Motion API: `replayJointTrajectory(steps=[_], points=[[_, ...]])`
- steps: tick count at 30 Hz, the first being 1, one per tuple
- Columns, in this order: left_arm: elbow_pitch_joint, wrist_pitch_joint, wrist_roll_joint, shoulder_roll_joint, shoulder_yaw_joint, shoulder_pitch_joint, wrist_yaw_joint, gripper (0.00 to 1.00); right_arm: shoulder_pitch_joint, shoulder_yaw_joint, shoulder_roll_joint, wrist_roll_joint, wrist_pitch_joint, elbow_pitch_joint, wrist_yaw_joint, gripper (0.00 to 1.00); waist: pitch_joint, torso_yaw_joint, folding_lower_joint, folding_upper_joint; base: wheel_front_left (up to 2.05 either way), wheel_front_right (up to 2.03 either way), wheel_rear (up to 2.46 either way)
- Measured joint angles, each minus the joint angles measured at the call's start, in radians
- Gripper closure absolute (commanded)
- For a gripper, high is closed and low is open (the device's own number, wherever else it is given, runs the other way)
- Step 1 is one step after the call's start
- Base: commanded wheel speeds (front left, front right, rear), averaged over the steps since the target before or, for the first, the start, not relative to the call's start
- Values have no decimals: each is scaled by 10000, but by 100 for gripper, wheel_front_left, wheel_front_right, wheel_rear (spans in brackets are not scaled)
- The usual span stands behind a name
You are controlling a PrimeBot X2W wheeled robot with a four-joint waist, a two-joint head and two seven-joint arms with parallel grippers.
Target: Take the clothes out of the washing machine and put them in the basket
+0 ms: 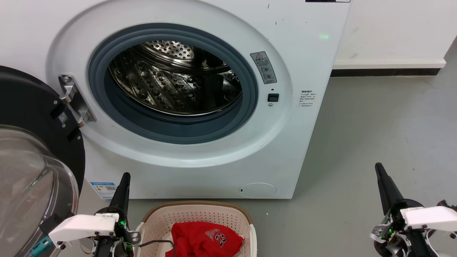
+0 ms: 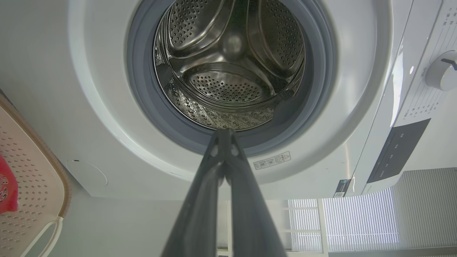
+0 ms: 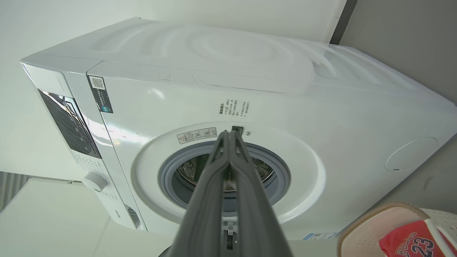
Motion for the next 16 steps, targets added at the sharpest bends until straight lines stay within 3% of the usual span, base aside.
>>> replayJointTrajectory(steps=[16], points=[[71,276,-1122,-38,119,-113,-136,100,-171,-155,13,1126,209,150,0,100,32,33,0,0,0,0,0]])
